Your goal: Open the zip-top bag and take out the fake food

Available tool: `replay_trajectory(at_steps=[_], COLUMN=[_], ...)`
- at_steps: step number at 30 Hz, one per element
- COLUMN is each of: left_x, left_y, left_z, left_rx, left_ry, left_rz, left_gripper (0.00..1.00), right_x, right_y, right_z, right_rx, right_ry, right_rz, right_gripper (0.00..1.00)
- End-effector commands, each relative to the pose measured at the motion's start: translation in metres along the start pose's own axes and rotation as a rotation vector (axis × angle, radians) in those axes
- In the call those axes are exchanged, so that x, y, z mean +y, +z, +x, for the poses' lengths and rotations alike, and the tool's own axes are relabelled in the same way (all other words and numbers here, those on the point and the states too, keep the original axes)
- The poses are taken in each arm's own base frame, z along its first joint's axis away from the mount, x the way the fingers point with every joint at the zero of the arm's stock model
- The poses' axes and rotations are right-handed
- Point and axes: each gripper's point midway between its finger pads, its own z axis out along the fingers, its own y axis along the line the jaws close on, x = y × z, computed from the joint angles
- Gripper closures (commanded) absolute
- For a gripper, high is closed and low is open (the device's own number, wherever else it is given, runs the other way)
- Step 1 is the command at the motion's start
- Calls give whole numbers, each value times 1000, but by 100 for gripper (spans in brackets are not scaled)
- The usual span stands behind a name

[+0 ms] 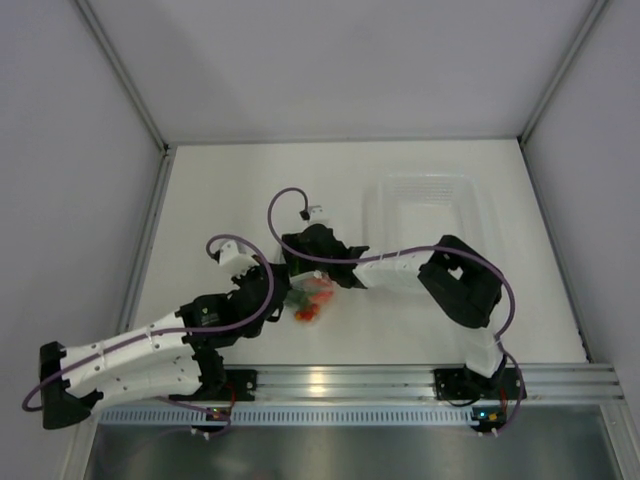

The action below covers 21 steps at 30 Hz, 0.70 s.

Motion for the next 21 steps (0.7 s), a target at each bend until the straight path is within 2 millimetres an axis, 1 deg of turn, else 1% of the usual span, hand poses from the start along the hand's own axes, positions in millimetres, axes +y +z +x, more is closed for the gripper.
replay_trajectory(at_steps=[1, 4, 6, 7, 8, 9, 10, 11, 12, 14, 15, 16, 17, 18, 19, 20, 21], left_x=[-5, 4, 12, 18, 20, 22, 22, 23, 24, 23, 23, 21, 19, 18, 15, 12, 11], left_y=[-7, -6, -4, -4, -4, -4, -4, -4, -3, -3, -2, -2, -2, -2, -2, -2, -2], left_z=[-13, -13, -15, -16, -18, -19, -22, -22, -25, -28, -29, -32, -33, -34, -35, -36, -37], left_rx=[-29, -43, -64, -74, -82, -89, -96, -97, -108, -117, -121, -130, -133, -134, -137, -138, -139], left_ry=[-40, -34, -16, 1, -5, -2, -1, -2, -1, 13, 18, 34, 40, 51, 65, 70, 76], left_rz=[39, 26, 6, -16, -24, -30, -31, -31, -38, -42, -44, -46, -47, -49, -51, -51, -50], left_gripper=[100, 100, 100, 100, 100, 100, 100, 100, 100, 100, 100, 100, 100, 100, 100, 100, 100], right_x=[-51, -54, -56, -56, -56, -51, -51, -50, -47, -47, -41, -40, -36, -33, -34, -31, -27], right_y=[17, 20, 20, 18, 16, 11, 7, 3, -5, -13, -18, -22, -28, -33, -36, -43, -46], right_z=[33, 33, 29, 27, 25, 15, 15, 10, -1, -5, -9, -11, -17, -18, -18, -23, -23], right_rx=[81, 79, 65, 50, 38, 8, -7, -22, -56, -71, -80, -85, -101, -108, -113, -120, -120], right_ry=[-17, -26, -36, -36, -38, -32, -36, -47, -50, -79, -88, -97, -104, -111, -120, -133, -148], right_rz=[158, 173, 186, 183, 180, 162, 154, 151, 153, 163, 153, 155, 145, 140, 145, 144, 137], right_gripper=[10, 12, 28, 35, 44, 48, 51, 55, 57, 62, 64, 65, 68, 69, 69, 69, 69])
